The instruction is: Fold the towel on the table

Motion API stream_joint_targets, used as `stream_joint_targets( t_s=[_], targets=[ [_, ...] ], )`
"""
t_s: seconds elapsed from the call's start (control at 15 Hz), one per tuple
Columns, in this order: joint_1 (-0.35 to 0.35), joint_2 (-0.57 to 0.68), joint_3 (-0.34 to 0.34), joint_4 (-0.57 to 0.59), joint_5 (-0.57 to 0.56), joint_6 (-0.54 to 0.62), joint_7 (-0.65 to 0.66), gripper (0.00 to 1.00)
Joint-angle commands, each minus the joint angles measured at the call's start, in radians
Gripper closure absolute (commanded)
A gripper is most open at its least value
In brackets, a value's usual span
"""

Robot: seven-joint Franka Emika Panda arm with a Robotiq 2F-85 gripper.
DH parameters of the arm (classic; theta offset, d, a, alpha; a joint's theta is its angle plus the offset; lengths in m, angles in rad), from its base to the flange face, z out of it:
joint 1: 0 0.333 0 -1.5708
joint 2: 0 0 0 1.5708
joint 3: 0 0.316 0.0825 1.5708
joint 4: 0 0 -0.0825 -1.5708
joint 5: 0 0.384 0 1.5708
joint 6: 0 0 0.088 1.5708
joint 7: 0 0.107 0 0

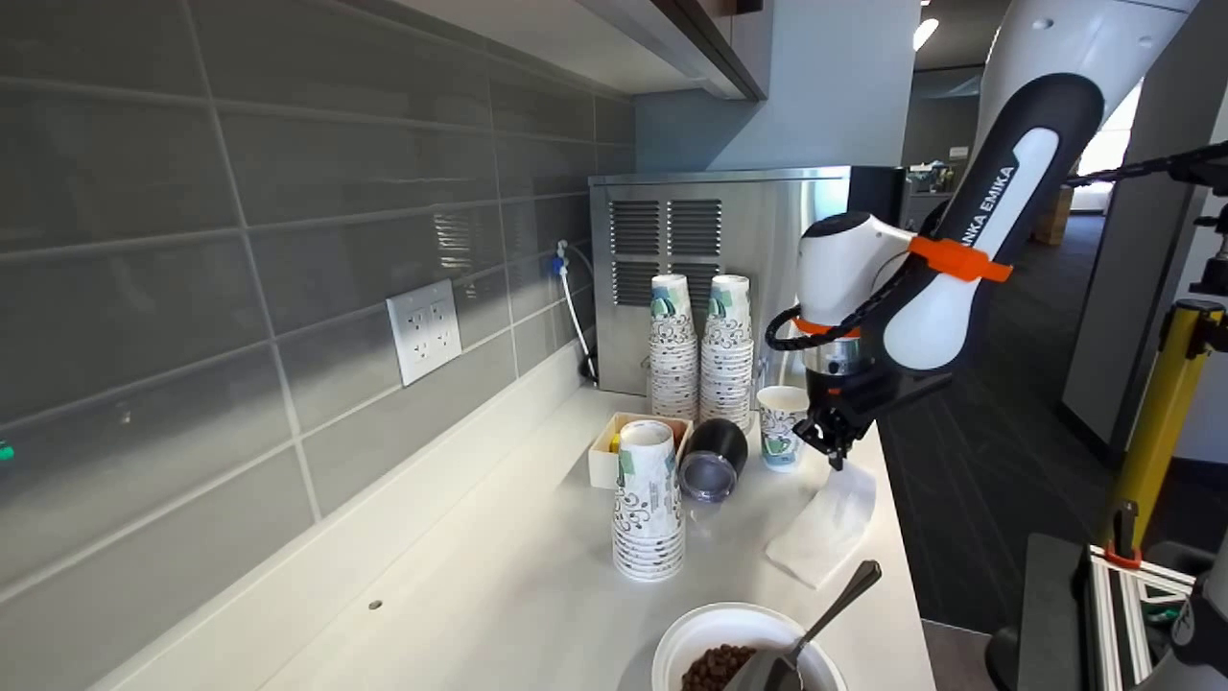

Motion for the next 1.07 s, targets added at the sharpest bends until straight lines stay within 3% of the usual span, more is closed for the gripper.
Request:
stream_joint_targets(
  t_s=[0.0, 0.2, 0.4, 0.67, 1.0],
  targets=[
    [-0.031, -0.113, 0.091, -0.015, -0.162, -0.170, 0.239, 1.00],
    [-0.013, -0.141, 0.188, -0.011, -0.174, -0.331, 0.345, 1.00],
    [0.018, -0.146, 0.262, -0.008, -0.130, -0.419, 0.347, 1.00],
    [0.058, -0.123, 0.314, -0.001, -0.087, -0.434, 0.303, 1.00],
    [0.087, -0.118, 0.328, -0.002, -0.016, -0.390, 0.199, 1.00]
  ],
)
